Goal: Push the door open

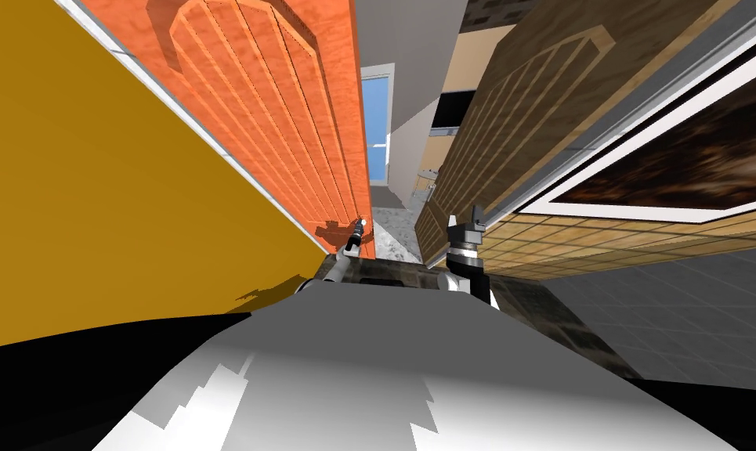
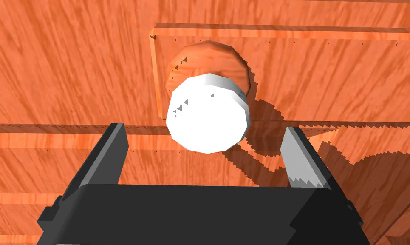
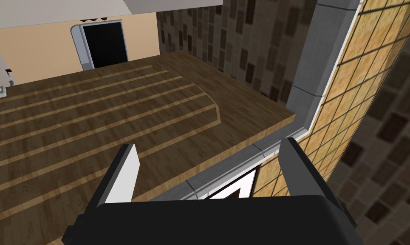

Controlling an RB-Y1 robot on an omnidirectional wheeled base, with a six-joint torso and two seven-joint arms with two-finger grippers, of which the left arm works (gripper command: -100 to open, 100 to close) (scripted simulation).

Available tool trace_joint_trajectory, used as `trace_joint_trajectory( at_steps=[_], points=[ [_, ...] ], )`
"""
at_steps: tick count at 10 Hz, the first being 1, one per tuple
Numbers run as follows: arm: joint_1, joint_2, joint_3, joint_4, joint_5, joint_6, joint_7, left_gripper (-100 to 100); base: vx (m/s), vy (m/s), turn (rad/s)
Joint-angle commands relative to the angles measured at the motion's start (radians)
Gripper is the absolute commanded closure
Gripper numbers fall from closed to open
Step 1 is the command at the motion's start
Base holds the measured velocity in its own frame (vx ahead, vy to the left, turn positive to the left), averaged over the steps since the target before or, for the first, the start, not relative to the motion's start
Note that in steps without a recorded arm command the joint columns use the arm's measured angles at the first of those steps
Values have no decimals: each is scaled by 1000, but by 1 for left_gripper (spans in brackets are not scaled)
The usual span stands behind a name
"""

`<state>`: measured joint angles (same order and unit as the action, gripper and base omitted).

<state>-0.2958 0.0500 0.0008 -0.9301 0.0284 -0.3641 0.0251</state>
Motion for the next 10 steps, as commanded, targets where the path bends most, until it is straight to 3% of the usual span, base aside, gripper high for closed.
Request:
trace_joint_trajectory(
  at_steps=[1,2,3,8,10],
  points=[
    [-1,-6,3,2,1,-1,0,-100,189,-20,-12],
    [-1,-3,2,2,1,-1,0,-100,80,1,-2],
    [-1,-3,2,2,1,-1,0,100,-9,-3,4],
    [-1,-3,2,2,1,-1,0,100,-7,1,-4],
    [-6,10,20,2,5,-1,-4,100,118,-68,33]
  ],
)
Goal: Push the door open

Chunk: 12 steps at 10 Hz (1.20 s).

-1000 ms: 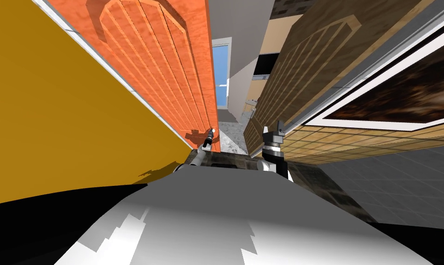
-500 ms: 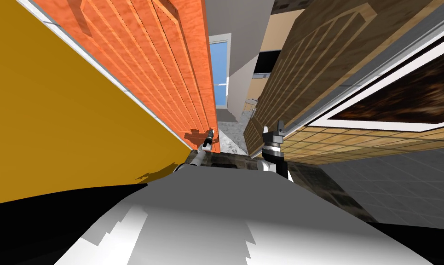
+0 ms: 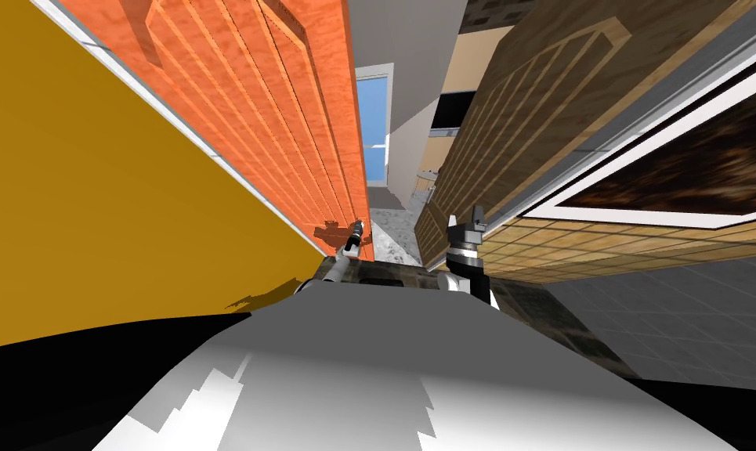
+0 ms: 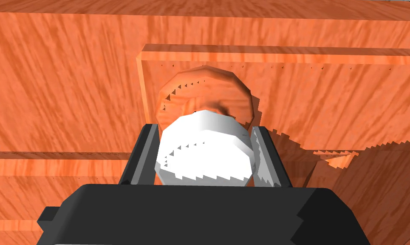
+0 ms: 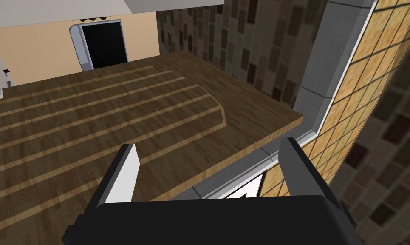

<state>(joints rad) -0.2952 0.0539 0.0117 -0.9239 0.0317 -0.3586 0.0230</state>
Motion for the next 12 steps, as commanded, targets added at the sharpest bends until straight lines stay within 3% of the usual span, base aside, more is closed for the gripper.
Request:
trace_joint_trajectory(
  at_steps=[1,12],
  points=[
    [-6,10,16,-4,3,-7,-3,100,136,-68,55],
    [-1,49,120,8,27,-10,-25,100,173,-83,49]
  ],
)
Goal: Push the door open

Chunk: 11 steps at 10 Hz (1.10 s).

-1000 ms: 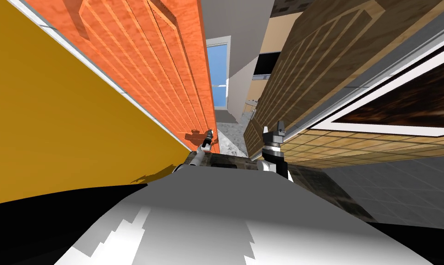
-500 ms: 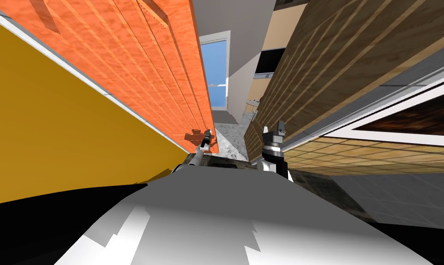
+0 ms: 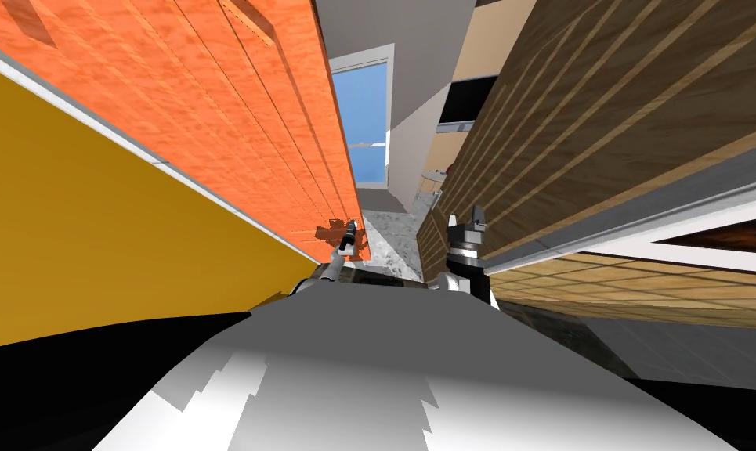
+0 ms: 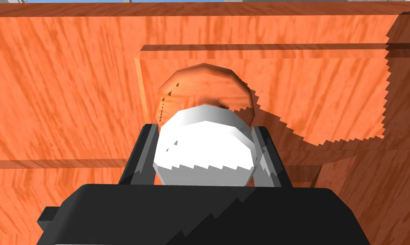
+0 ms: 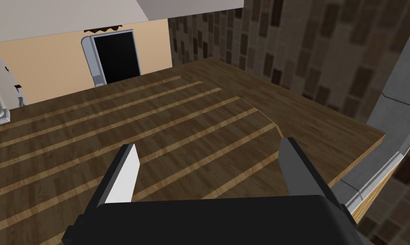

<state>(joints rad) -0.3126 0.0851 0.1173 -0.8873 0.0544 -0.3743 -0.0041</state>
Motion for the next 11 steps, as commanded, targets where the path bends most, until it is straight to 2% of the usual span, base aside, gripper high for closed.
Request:
trace_joint_trajectory(
  at_steps=[1,2,11],
  points=[
    [17,18,14,-28,4,6,2,100,140,-66,28],
    [17,22,32,-26,8,5,-1,100,158,-81,54],
    [22,39,127,-16,30,2,-21,100,177,-107,73]
  ],
)
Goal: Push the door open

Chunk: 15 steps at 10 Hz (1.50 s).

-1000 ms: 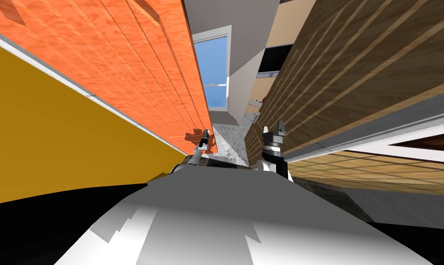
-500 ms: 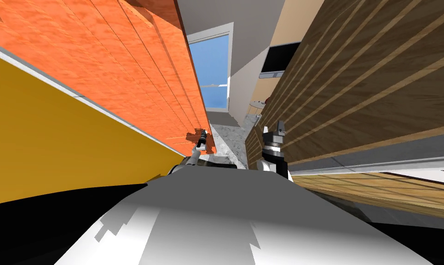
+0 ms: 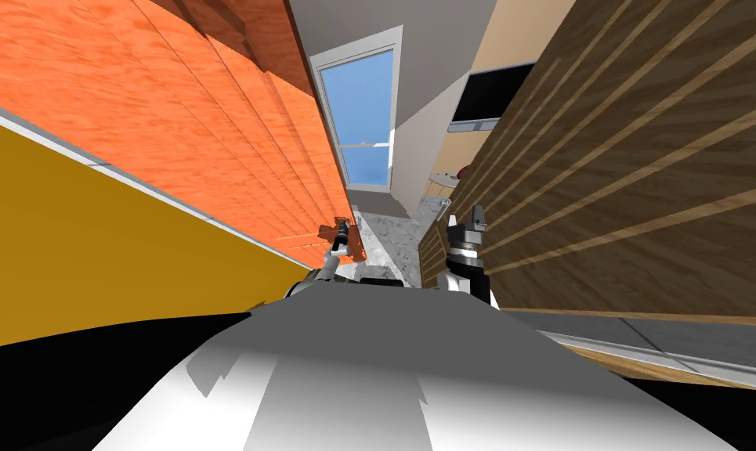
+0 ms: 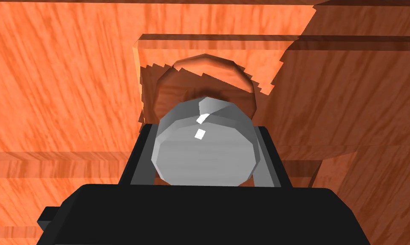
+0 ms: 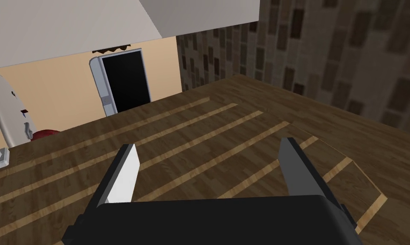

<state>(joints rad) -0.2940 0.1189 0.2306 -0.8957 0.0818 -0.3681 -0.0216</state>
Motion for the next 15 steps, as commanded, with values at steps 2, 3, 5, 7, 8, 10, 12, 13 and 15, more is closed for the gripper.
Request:
trace_joint_trajectory(
  at_steps=[2,3,5,7,8,10,12,13,15],
  points=[
    [4,8,32,-5,6,-4,-7,100,153,-120,85],
    [5,9,40,-4,8,-5,-9,100,150,-90,39],
    [6,11,57,-2,12,-5,-13,100,164,-82,56],
    [6,12,72,-1,15,-5,-16,100,171,-90,60],
    [13,15,66,0,15,-3,-12,100,81,-21,38],
    [13,21,86,0,20,-4,-16,100,153,-43,54],
    [14,26,105,2,24,-5,-21,100,173,-55,54],
    [15,29,116,4,27,-6,-24,100,179,-60,41],
    [16,34,139,6,32,-7,-30,100,197,-61,72]
  ],
)
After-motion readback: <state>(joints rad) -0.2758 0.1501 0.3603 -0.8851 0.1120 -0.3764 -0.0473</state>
